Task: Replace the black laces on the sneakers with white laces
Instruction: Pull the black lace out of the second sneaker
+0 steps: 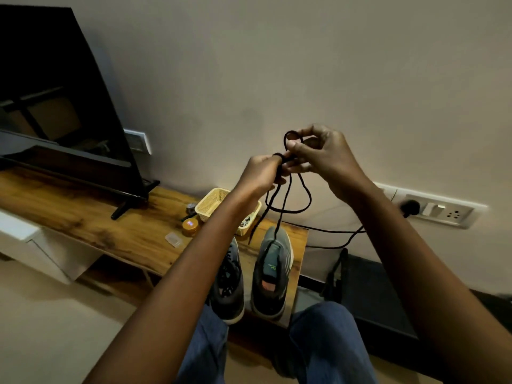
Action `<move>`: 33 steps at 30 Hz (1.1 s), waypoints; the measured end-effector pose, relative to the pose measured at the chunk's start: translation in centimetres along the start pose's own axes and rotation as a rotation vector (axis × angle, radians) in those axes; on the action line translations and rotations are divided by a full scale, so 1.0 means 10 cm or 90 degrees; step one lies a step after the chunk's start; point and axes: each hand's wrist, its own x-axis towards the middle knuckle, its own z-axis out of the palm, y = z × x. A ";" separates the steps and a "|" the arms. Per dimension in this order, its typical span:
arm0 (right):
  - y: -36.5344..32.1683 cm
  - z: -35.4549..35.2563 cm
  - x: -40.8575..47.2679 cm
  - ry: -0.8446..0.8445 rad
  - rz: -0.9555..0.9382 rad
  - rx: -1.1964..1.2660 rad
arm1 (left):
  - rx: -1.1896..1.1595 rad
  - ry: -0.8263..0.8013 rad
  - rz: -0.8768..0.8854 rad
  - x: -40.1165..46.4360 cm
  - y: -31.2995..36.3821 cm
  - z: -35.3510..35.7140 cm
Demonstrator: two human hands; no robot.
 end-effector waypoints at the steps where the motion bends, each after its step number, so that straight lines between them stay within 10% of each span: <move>1: 0.06 0.01 0.00 -0.004 0.011 -0.007 | -0.017 0.000 -0.021 0.00 -0.07 0.02; 8: 0.60 0.13 -0.02 -0.015 0.116 -0.020 | -0.094 0.015 -0.141 0.03 -0.59 0.12; 19: 1.41 0.38 -0.19 -0.072 0.402 0.141 | 0.213 0.085 -0.223 0.05 -1.54 0.11; 28: 2.31 0.46 -0.51 -0.088 0.316 -0.418 | 0.512 -0.289 -0.295 -0.06 -1.95 0.43; 33: 2.50 0.54 -0.73 -0.076 0.263 -0.506 | 0.610 -0.130 -0.253 -0.24 -2.09 0.44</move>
